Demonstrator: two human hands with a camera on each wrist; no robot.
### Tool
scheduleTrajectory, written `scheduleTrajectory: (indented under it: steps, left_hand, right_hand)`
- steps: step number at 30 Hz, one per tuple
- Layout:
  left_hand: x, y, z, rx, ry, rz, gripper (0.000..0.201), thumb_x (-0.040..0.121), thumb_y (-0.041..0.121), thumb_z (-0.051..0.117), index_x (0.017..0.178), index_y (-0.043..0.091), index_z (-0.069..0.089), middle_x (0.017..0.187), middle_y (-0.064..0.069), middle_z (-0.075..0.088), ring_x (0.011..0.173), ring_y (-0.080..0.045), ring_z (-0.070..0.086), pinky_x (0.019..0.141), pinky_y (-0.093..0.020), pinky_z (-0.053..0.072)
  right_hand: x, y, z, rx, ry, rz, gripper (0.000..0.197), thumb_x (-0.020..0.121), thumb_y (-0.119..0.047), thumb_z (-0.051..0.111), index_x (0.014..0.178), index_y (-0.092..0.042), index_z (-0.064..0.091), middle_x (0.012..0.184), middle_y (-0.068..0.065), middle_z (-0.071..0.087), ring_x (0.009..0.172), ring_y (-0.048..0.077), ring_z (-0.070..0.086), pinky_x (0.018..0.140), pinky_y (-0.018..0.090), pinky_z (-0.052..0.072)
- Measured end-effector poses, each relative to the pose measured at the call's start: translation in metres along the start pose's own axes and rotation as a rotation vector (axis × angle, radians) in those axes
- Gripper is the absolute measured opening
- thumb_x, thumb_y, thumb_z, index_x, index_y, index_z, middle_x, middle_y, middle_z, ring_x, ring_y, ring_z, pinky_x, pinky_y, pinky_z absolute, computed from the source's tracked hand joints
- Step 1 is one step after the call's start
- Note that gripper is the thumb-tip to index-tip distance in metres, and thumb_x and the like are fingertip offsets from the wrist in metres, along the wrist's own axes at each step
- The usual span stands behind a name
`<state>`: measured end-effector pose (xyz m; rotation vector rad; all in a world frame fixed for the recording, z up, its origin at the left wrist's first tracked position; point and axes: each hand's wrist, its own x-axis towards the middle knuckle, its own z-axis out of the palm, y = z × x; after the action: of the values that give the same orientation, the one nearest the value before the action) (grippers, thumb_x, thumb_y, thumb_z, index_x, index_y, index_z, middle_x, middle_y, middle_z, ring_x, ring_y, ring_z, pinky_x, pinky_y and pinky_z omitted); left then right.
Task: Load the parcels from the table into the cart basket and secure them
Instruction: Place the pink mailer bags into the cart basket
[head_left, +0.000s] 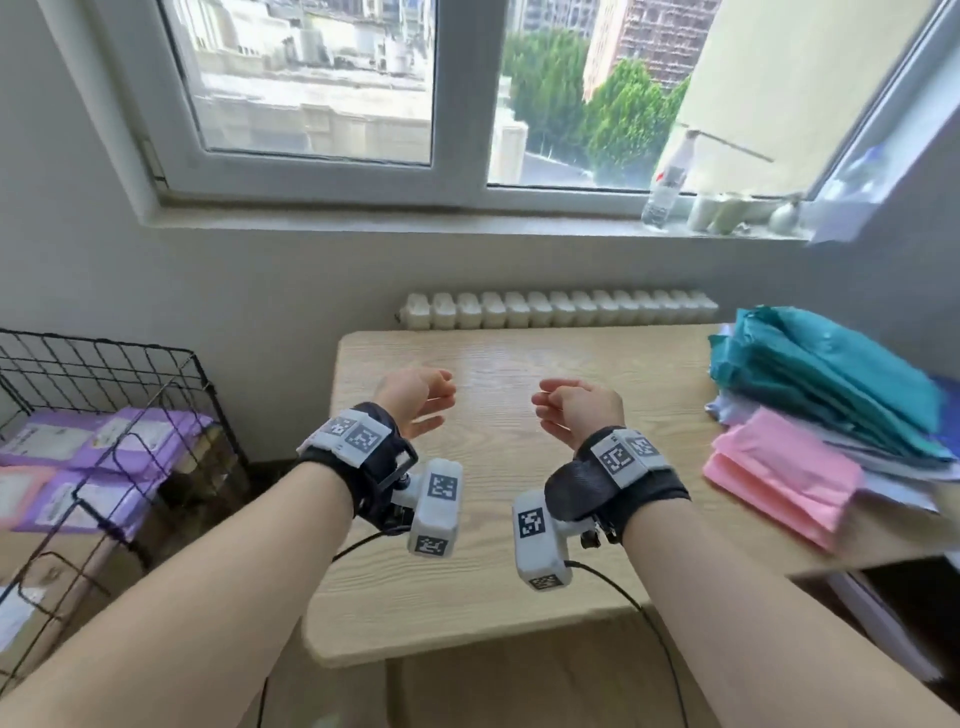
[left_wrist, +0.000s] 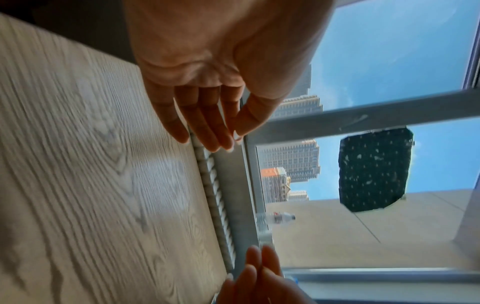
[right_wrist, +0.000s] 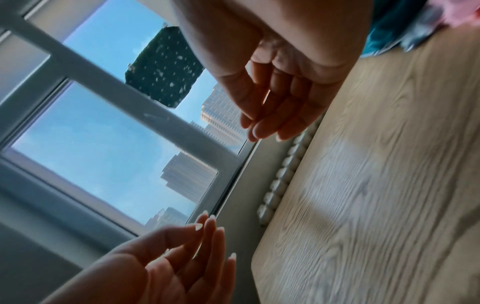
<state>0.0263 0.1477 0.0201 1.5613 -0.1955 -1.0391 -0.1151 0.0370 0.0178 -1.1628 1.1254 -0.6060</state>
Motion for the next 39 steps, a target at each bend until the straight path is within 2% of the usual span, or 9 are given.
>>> scheduleTrajectory:
  steps: [7,10,14,20,26,29,34,36,39]
  left_hand:
    - [0.01,-0.004,0.099,0.093,-0.139,0.011,0.019,0.093,0.001,0.047,0.09,0.015,0.059,0.082,0.002,0.06,0.077,-0.009,0.057,0.073,-0.025,0.045]
    - [0.025,-0.013,0.141,0.12,-0.195,-0.006,0.018,0.092,0.002,0.047,0.097,0.014,0.061,0.083,0.002,0.061,0.078,-0.01,0.058,0.073,-0.026,0.046]
    - [0.055,-0.023,0.198,0.124,-0.235,-0.041,0.017,0.094,0.007,0.047,0.102,0.013,0.06,0.082,0.002,0.062,0.078,-0.01,0.058,0.074,-0.027,0.046]
    - [0.117,-0.03,0.273,0.114,-0.247,-0.136,0.014,0.096,0.012,0.048,0.087,0.015,0.059,0.085,0.0,0.06,0.078,-0.011,0.058,0.093,-0.033,0.044]
    - [0.168,-0.039,0.328,0.145,-0.212,-0.237,0.015,0.097,0.013,0.046,0.086,0.016,0.056,0.084,0.001,0.056,0.085,-0.014,0.057,0.078,-0.03,0.047]
    - [0.183,-0.054,0.354,0.192,-0.217,-0.316,0.014,0.096,0.012,0.047,0.084,0.015,0.055,0.083,0.002,0.053,0.085,-0.014,0.057,0.08,-0.031,0.046]
    - [0.196,-0.071,0.389,0.223,-0.205,-0.401,0.011,0.096,0.014,0.046,0.092,0.014,0.057,0.087,0.002,0.051,0.102,-0.017,0.052,0.095,-0.039,0.043]
    - [0.198,-0.078,0.401,0.215,-0.186,-0.429,0.014,0.096,0.013,0.046,0.086,0.015,0.056,0.091,0.001,0.052,0.102,-0.017,0.052,0.096,-0.041,0.043]
    - [0.197,-0.092,0.423,0.188,-0.159,-0.471,0.014,0.095,0.013,0.046,0.085,0.015,0.055,0.101,-0.002,0.051,0.105,-0.019,0.05,0.097,-0.043,0.041]
  right_hand:
    - [0.019,-0.001,-0.109,0.103,0.176,0.038,0.029,0.088,0.007,0.039,0.075,-0.012,0.058,0.067,0.006,0.061,0.033,0.003,0.052,0.052,0.02,0.046]
    - [0.035,0.003,-0.152,0.123,0.225,0.071,0.03,0.09,0.007,0.037,0.075,-0.012,0.054,0.047,0.001,0.061,0.029,0.002,0.05,0.041,0.013,0.042]
    - [0.069,0.008,-0.205,0.115,0.311,0.093,0.028,0.091,0.006,0.04,0.076,-0.012,0.056,0.038,-0.004,0.058,0.03,0.003,0.051,0.051,0.021,0.044]
    - [0.143,0.019,-0.278,0.007,0.455,0.128,0.032,0.086,0.012,0.045,0.069,-0.01,0.062,0.065,0.01,0.06,0.047,0.013,0.054,0.053,0.023,0.046]
    - [0.196,0.022,-0.341,-0.129,0.581,0.174,0.022,0.088,0.005,0.047,0.085,-0.006,0.067,0.071,0.006,0.059,0.057,0.014,0.05,0.055,0.024,0.045]
    - [0.209,0.03,-0.373,-0.27,0.639,0.222,0.024,0.087,-0.002,0.051,0.092,-0.013,0.07,0.09,0.006,0.065,0.072,0.018,0.053,0.07,0.031,0.048]
    - [0.232,0.031,-0.418,-0.336,0.7,0.303,0.037,0.085,-0.005,0.058,0.121,-0.01,0.062,0.124,0.01,0.061,0.111,0.027,0.056,0.09,0.027,0.041]
    - [0.242,0.033,-0.433,-0.363,0.677,0.312,0.039,0.083,-0.004,0.057,0.122,-0.006,0.061,0.123,0.013,0.062,0.111,0.031,0.058,0.096,0.033,0.043]
    - [0.255,0.041,-0.452,-0.341,0.592,0.338,0.031,0.083,-0.003,0.057,0.112,-0.008,0.066,0.099,0.007,0.063,0.089,0.025,0.056,0.079,0.031,0.045]
